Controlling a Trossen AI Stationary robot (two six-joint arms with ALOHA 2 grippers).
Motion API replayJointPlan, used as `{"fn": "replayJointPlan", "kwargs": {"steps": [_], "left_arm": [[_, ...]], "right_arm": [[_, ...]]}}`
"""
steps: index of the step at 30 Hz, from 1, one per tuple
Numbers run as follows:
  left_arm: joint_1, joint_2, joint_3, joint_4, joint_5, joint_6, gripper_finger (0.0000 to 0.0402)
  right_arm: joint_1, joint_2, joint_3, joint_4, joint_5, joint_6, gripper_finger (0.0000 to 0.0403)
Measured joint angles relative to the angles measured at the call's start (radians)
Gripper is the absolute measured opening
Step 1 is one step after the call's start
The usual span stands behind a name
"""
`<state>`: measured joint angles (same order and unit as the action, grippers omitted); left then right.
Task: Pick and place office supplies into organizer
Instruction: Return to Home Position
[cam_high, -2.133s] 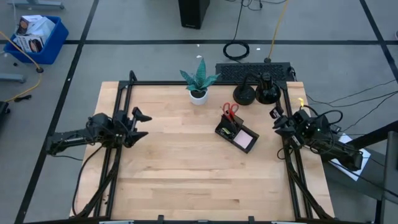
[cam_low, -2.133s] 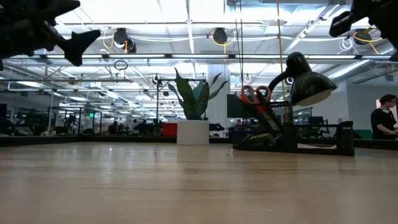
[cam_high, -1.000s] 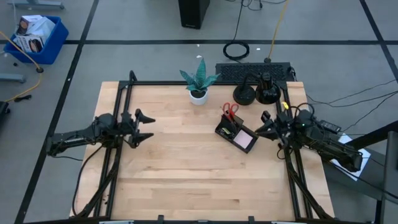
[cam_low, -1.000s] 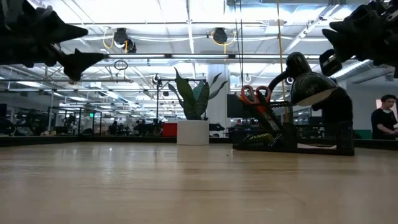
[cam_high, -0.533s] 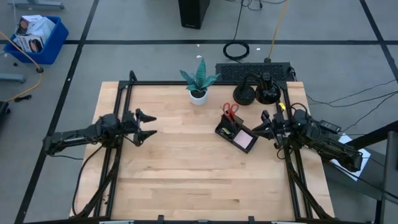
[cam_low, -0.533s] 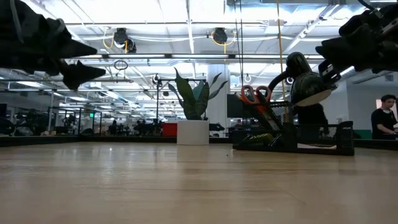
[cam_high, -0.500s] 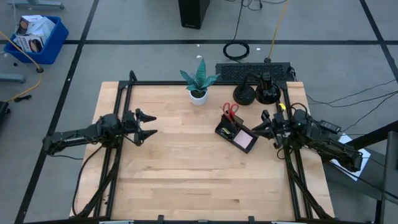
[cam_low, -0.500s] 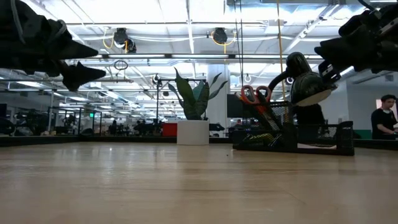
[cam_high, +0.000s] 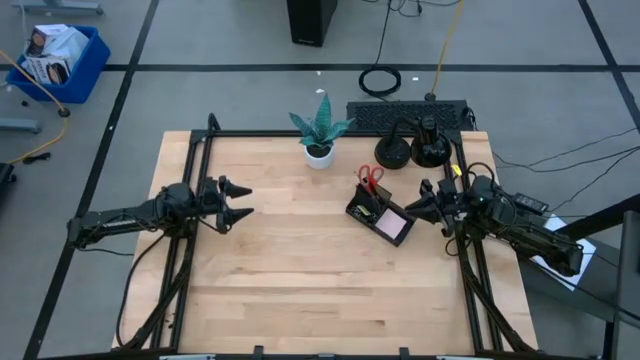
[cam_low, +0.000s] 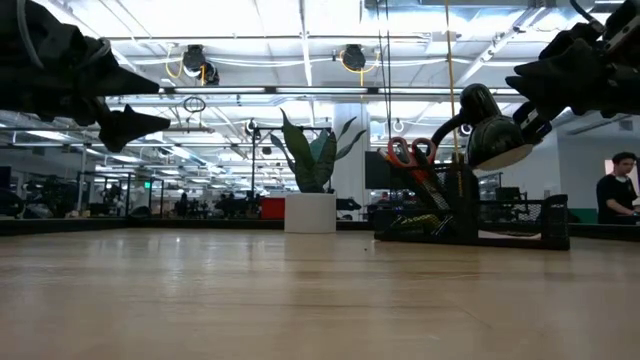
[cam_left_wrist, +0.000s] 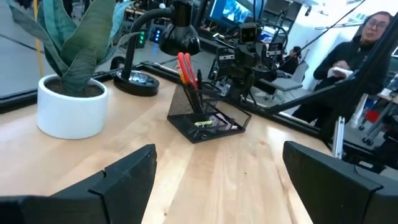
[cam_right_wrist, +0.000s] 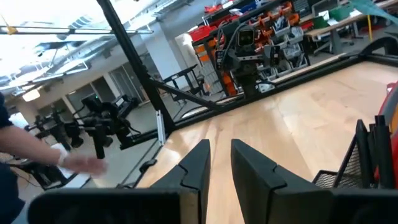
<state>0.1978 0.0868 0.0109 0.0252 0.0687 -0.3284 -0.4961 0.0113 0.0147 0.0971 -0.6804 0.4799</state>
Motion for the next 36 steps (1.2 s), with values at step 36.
{"fn": "replayJointPlan", "kwargs": {"steps": [36], "left_arm": [[0.000, 0.000, 0.000, 0.001, 0.000, -0.017, 0.0351]], "right_arm": [[0.000, 0.000, -0.001, 0.003, 0.000, 0.006, 0.0059]]}}
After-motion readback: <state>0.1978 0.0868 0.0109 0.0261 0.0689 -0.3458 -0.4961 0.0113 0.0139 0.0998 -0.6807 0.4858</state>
